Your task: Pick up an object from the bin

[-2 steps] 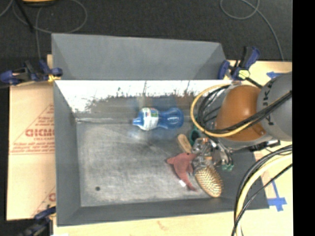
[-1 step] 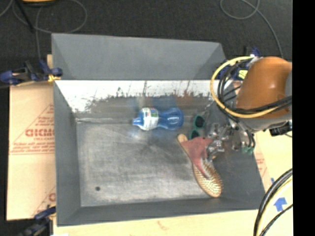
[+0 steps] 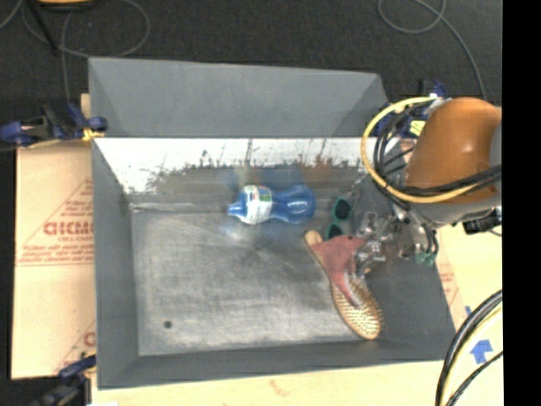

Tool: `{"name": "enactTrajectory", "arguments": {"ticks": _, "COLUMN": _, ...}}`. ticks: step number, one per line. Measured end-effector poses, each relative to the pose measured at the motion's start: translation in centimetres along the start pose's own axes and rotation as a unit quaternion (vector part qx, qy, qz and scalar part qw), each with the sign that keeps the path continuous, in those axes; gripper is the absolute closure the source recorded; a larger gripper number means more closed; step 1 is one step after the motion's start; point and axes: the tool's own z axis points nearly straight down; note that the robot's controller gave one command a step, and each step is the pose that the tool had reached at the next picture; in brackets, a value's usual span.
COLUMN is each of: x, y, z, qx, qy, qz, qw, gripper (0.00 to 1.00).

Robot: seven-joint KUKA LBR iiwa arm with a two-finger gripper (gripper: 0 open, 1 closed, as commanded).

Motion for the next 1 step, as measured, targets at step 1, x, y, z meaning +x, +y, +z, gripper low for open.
{"name": "enactTrajectory", "arguments": {"ticks": 1, "x": 0.83, "y": -0.65, "z": -0.2, "qx": 0.001, "qy": 0.0012, "qz": -0.004, "qw": 1.0, "gripper": 1.0}}
